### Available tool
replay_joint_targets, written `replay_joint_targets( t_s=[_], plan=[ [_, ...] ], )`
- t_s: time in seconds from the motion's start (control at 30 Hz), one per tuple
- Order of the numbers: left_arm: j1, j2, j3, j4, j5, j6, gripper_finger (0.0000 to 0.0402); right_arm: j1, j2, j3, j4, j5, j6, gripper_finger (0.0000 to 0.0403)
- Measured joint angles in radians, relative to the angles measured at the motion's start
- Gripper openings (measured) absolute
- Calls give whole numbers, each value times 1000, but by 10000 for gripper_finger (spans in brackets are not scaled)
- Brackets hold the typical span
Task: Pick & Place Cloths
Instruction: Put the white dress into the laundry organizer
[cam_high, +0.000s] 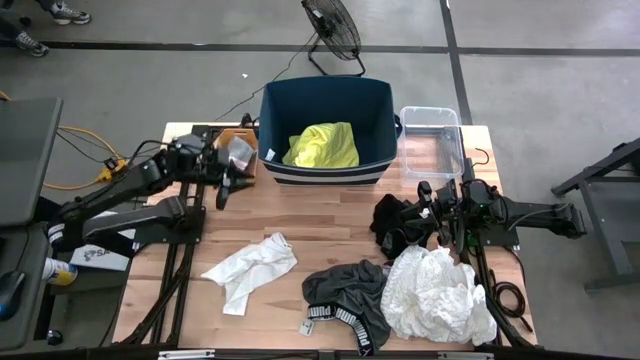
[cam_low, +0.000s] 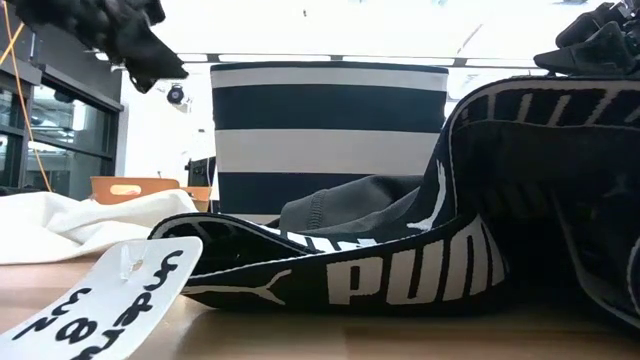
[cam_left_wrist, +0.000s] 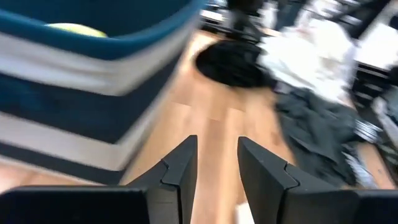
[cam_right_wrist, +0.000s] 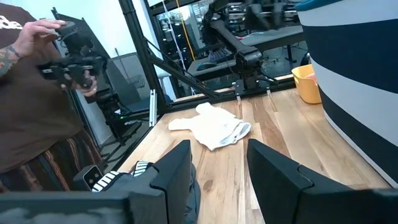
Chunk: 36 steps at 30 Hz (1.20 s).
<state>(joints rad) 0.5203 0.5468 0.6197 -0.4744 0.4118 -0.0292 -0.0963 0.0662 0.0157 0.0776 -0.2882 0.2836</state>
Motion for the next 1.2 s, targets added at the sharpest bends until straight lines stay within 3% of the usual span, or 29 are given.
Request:
replay_joint_targets(
  t_s=[0.2, 0.57, 0.73, 0.9, 1.2],
  plan=[
    [-143, -127, -34, -53, -8, -6, 113, 0, 0, 0, 0, 0, 0, 149],
    [-332, -418, -211, 20, -15, -192, 113, 0, 0, 0, 0, 0, 0, 149],
    [-406, -436, -230, 92, -60, -293, 113, 0, 0, 0, 0, 0, 0, 149],
    [-481, -435, -247, 99, -134, -267, 113, 0, 0, 0, 0, 0, 0, 149],
    [-591, -435, -428, 374, -202, -230, 113, 0, 0, 0, 0, 0, 0, 149]
  ],
)
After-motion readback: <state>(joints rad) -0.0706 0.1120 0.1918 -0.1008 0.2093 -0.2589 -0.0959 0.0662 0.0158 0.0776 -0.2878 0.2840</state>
